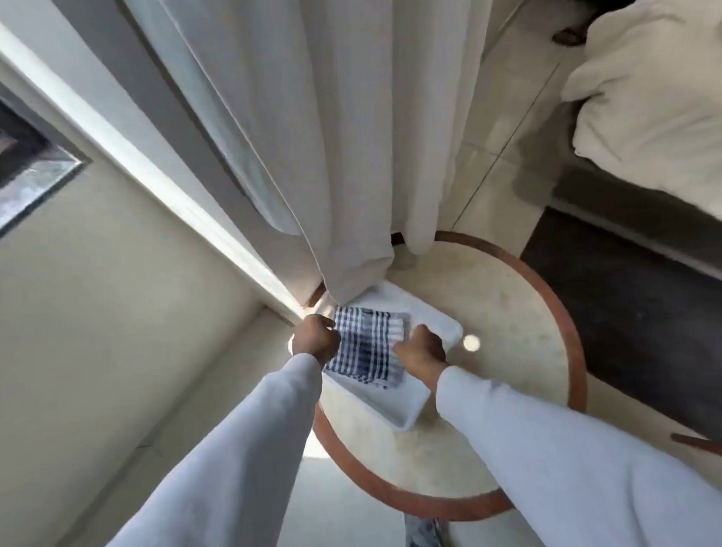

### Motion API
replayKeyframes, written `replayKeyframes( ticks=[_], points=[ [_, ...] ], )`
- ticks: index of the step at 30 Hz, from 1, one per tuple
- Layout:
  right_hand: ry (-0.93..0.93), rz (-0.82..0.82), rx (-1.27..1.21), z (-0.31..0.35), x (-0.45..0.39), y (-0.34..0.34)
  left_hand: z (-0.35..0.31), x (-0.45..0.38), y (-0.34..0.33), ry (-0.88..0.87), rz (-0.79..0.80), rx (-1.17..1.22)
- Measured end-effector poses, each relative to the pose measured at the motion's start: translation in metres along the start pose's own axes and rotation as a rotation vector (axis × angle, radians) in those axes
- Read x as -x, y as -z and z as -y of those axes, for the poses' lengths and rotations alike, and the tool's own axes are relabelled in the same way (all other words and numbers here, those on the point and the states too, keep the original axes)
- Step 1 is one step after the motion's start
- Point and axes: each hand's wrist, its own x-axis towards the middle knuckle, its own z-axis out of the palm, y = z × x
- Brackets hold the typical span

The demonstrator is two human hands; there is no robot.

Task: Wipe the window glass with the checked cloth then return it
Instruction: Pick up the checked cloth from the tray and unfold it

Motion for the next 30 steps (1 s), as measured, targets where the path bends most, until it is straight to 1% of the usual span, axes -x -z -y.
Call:
replayKeyframes(
  ticks=[3,7,9,11,13,17,20,22,26,30],
  points=[
    [-0.046,-0.023,-0.017,-0.006,-0.019,-0.021,0.01,-0.02,-0.024,0.055,-0.048,0.005],
    [-0.063,-0.089,-0.07,-0.006,-0.033,-0.038,0.013,-0.034,-0.043,0.068,-0.023,0.076],
    [-0.087,-0.118,-0.084,-0.006,-0.04,-0.042,0.015,-0.039,-0.048,0.071,-0.011,0.059],
    [-0.104,-0.099,-0.087,-0.007,-0.047,-0.043,0.014,-0.041,-0.05,0.037,-0.002,0.051],
    [-0.094,-0.06,-0.131,-0.005,-0.047,-0.042,0.014,-0.039,-0.05,-0.007,-0.014,0.092],
    [0.0,-0.061,-0.311,0.002,-0.029,-0.031,0.017,-0.017,-0.03,-0.051,-0.116,0.195],
    [0.125,-0.007,-0.348,0.023,0.001,-0.011,0.027,0.01,0.008,-0.093,-0.168,0.344],
    [0.211,0.041,-0.347,0.051,0.026,0.006,0.032,0.028,0.046,-0.121,-0.217,0.388],
    [0.385,0.079,-0.399,0.133,0.095,0.043,0.035,0.073,0.145,-0.209,-0.326,0.488],
    [0.514,0.071,-0.381,0.223,0.175,0.077,0.043,0.129,0.255,-0.262,-0.425,0.612]
  ],
)
